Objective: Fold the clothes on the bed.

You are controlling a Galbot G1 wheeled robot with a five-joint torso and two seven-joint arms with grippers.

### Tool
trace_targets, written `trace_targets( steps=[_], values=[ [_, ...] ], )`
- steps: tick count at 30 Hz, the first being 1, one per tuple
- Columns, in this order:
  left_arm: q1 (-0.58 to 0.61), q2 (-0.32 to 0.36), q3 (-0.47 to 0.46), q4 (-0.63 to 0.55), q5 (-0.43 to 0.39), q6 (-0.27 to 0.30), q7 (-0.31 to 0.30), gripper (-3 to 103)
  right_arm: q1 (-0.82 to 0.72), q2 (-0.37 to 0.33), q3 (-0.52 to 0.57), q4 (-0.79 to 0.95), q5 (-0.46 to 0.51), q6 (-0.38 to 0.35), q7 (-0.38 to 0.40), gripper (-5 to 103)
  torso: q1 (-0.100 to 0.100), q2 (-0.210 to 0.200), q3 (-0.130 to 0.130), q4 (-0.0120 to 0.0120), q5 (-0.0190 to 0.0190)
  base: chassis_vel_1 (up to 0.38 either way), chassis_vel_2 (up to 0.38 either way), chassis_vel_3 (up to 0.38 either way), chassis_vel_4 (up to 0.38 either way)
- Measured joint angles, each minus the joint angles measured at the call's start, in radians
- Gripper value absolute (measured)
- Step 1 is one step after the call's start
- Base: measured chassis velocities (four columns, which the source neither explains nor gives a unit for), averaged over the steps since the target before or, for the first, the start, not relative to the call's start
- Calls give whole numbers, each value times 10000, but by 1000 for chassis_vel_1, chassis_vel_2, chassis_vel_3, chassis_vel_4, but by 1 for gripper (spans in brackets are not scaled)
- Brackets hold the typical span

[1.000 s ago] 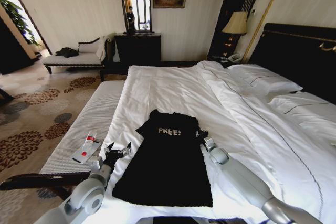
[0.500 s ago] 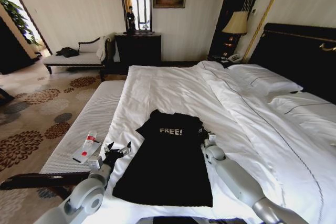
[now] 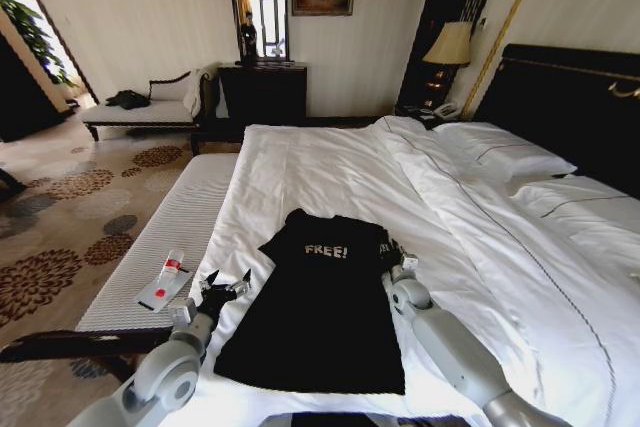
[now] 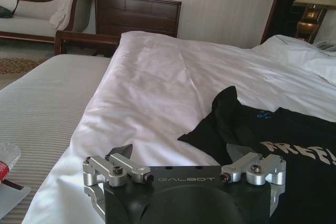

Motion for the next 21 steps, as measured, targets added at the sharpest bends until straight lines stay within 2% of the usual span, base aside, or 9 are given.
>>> trace_targets(
  steps=[2, 6, 8, 12, 16, 18, 21],
  values=[
    [35, -10, -4, -17, 22, -4, 0, 100, 51, -19, 108, -151, -85, -80, 144, 54, 0, 0, 0, 0, -1, 0, 0, 0, 0],
    [51, -14, -3, -49, 34, -7, -2, 100, 110, -222, 499, -469, -433, -126, 281, 76, 0, 0, 1, -3, -1, 0, 0, 0, 0],
    [36, -14, 3, -50, 34, -8, -3, 100, 76, -291, 585, -424, -442, -125, 298, 76, 0, 0, 0, -2, -3, 0, 0, 0, 0],
    [-44, -23, 111, -10, 33, -9, -12, 100, -186, -538, 792, 381, -399, -32, 213, 96, 0, 0, 0, -1, -3, 0, 0, 0, 0],
    [-288, 59, 250, 107, -51, 39, -6, 100, -255, -630, 819, 870, 103, -20, 99, 100, -1, 0, 0, 4, -3, 0, 0, 0, 0],
    [-792, 275, 471, 329, -359, 127, 6, 100, -275, -693, 847, 1134, 571, -82, 72, 100, -1, 0, 0, 4, -2, 0, 0, 0, 0],
    [-1288, 431, 647, 575, -683, 210, 17, 100, -303, -732, 882, 1214, 681, -98, 64, 100, 0, 0, 0, 3, -3, 0, 0, 0, 0]
  ],
)
